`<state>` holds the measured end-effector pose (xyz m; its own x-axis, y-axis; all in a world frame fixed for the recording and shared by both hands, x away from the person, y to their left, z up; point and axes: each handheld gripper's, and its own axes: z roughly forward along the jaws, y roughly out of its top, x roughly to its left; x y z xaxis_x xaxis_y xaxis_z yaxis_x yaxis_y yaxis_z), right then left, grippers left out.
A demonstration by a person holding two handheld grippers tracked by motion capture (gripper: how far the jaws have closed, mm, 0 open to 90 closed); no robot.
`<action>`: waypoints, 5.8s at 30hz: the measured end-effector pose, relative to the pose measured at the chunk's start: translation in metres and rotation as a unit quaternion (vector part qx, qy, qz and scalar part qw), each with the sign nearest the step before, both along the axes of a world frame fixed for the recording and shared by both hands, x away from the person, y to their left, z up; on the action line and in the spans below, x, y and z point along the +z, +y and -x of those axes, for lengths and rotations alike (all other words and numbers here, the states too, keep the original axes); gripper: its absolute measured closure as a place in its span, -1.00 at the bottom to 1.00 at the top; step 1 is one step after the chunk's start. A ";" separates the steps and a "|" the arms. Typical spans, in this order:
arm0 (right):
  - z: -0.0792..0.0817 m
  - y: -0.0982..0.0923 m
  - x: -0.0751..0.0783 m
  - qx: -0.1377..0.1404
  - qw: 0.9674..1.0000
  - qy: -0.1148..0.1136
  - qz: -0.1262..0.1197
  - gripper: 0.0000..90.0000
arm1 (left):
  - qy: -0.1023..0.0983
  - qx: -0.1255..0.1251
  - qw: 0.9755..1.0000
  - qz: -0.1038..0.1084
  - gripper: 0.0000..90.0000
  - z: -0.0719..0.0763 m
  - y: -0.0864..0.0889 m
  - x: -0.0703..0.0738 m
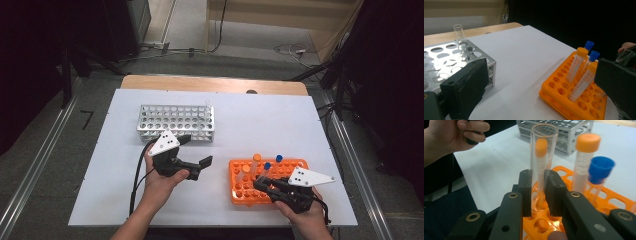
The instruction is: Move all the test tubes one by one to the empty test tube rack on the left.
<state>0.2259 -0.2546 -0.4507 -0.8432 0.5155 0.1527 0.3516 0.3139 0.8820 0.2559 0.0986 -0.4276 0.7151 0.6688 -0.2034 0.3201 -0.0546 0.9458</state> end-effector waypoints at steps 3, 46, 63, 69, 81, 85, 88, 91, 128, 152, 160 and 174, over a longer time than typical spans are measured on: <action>0.001 0.005 0.000 0.009 1.000 0.002 -0.002 0.63 | 0.000 -0.006 1.000 0.002 -0.97 0.001 -0.002 0.001; 0.005 0.050 -0.004 0.062 0.998 0.024 0.000 0.64 | 0.001 -0.212 0.977 -0.027 0.65 0.027 -0.075 -0.005; -0.008 0.061 0.006 0.072 0.997 0.025 -0.001 0.63 | -0.012 -0.186 0.982 -0.022 0.71 0.021 -0.061 0.003; -0.011 0.062 0.008 0.072 0.997 0.013 -0.002 0.59 | -0.014 -0.183 0.983 -0.009 0.71 0.018 -0.055 0.004; -0.008 0.051 0.009 0.105 0.994 -0.003 -0.014 0.00 | -0.024 -0.160 0.987 0.005 0.71 0.015 -0.040 0.011; -0.005 0.042 0.005 0.100 0.995 0.000 -0.018 -0.15 | -0.025 -0.147 0.989 0.005 0.71 0.011 -0.035 0.011; -0.005 0.035 0.003 0.100 0.995 0.002 -0.019 -0.25 | -0.024 -0.138 0.990 0.007 0.71 0.008 -0.032 0.011; -0.006 0.030 0.001 0.098 0.995 0.004 -0.019 -0.33 | -0.025 -0.129 0.991 0.001 0.71 0.005 -0.029 0.012; -0.026 -0.046 -0.014 0.016 1.000 0.019 -0.018 -0.54 | -0.048 0.008 0.999 0.004 0.71 -0.089 0.017 0.027; -0.038 -0.070 -0.014 -0.035 0.999 0.021 -0.029 -0.52 | -0.044 0.117 0.992 -0.001 0.71 -0.160 0.014 0.018; -0.039 -0.071 -0.015 -0.035 0.999 0.022 -0.031 -0.52 | -0.041 0.128 0.991 -0.003 0.71 -0.175 0.008 0.015; -0.040 -0.072 -0.015 -0.040 0.998 0.022 -0.031 -0.51 | -0.007 0.137 0.989 -0.050 0.71 -0.179 0.002 0.002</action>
<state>0.2655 -0.3267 -0.4656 -0.7910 0.5698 0.2228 0.4130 0.2287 0.8815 0.4351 0.1003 -0.4260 0.5059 0.8544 -0.1189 0.3232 -0.0599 0.9444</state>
